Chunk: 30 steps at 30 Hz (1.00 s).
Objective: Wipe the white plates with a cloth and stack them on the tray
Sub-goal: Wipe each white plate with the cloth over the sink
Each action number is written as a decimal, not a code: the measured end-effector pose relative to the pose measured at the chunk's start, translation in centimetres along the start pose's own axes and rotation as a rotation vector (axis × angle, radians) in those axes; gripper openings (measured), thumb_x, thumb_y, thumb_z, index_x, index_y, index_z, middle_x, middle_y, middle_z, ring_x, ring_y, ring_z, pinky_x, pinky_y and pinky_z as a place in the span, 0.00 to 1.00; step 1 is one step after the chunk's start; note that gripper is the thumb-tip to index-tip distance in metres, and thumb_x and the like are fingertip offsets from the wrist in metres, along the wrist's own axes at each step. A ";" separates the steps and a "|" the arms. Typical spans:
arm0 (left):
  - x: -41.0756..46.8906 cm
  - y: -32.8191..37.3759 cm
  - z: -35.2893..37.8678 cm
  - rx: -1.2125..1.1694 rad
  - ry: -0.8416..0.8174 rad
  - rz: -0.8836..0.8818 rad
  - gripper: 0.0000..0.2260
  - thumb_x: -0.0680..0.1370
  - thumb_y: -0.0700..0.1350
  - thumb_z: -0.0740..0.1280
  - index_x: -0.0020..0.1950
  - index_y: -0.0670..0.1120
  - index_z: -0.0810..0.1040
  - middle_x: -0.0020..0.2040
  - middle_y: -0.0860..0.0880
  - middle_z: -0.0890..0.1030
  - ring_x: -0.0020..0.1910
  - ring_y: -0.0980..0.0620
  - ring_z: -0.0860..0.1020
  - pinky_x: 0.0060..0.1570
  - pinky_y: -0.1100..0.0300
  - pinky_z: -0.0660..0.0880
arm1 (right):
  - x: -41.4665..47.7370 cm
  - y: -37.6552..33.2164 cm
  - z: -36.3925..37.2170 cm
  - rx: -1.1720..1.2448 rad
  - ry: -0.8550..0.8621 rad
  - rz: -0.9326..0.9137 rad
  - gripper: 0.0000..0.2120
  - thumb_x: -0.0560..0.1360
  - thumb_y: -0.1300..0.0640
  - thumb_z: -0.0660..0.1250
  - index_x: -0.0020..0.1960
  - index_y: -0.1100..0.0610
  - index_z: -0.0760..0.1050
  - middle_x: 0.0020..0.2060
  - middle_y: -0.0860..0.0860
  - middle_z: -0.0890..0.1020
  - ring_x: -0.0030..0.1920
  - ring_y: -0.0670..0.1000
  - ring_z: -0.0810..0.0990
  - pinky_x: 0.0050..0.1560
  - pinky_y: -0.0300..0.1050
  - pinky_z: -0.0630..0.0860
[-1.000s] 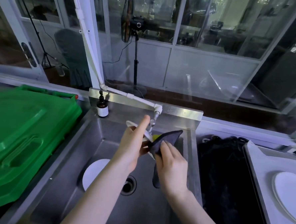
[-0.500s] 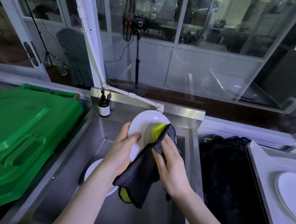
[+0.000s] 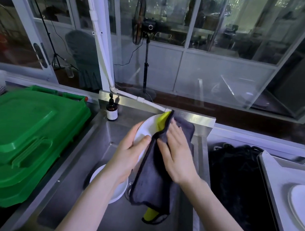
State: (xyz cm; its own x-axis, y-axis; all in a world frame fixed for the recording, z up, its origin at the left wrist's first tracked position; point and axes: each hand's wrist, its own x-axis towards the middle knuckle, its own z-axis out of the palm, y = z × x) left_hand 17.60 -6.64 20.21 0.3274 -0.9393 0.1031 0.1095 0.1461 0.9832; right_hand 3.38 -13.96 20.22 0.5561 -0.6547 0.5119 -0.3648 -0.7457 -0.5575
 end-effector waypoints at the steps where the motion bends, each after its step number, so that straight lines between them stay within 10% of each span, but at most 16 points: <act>1: 0.1 0.2 -0.1 -0.013 -0.021 0.012 0.17 0.79 0.47 0.67 0.67 0.59 0.76 0.65 0.58 0.81 0.67 0.60 0.77 0.65 0.63 0.73 | -0.8 -0.1 0.3 -0.043 -0.043 -0.107 0.22 0.83 0.54 0.57 0.76 0.56 0.63 0.77 0.48 0.61 0.79 0.51 0.55 0.78 0.52 0.51; 11: 0.0 1.1 -0.7 0.030 -0.018 0.034 0.19 0.79 0.43 0.70 0.63 0.66 0.78 0.64 0.62 0.81 0.65 0.65 0.76 0.58 0.74 0.72 | 0.7 -0.2 -0.7 0.042 0.037 0.034 0.23 0.82 0.55 0.57 0.76 0.53 0.63 0.77 0.46 0.61 0.79 0.46 0.52 0.77 0.57 0.52; 16: -0.1 0.7 -0.7 -0.017 -0.035 0.017 0.19 0.81 0.37 0.67 0.65 0.59 0.79 0.63 0.56 0.83 0.66 0.59 0.78 0.60 0.69 0.73 | 0.7 -0.7 -0.9 -0.151 -0.094 -0.214 0.22 0.82 0.52 0.56 0.75 0.53 0.65 0.76 0.46 0.63 0.79 0.46 0.53 0.77 0.50 0.50; 23: 0.5 1.1 -2.9 -0.136 0.133 -0.050 0.24 0.70 0.50 0.73 0.66 0.58 0.79 0.63 0.51 0.83 0.67 0.45 0.78 0.70 0.45 0.71 | -0.2 1.7 -2.3 0.178 0.121 0.156 0.24 0.81 0.55 0.57 0.76 0.55 0.63 0.75 0.45 0.66 0.76 0.42 0.59 0.76 0.50 0.58; 30: 0.8 1.3 -2.4 -0.071 0.006 -0.024 0.19 0.73 0.48 0.71 0.63 0.60 0.81 0.63 0.52 0.83 0.65 0.51 0.79 0.67 0.51 0.72 | 1.5 0.3 -1.6 -0.072 -0.015 -0.086 0.22 0.82 0.54 0.57 0.75 0.57 0.66 0.76 0.46 0.63 0.78 0.43 0.51 0.77 0.43 0.48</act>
State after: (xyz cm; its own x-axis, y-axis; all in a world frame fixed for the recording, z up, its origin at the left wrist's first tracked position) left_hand 20.28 -6.46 21.19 0.3293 -0.9409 0.0787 0.1835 0.1455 0.9722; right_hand 2.93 -15.35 21.88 0.5984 -0.5865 0.5458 -0.3675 -0.8063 -0.4635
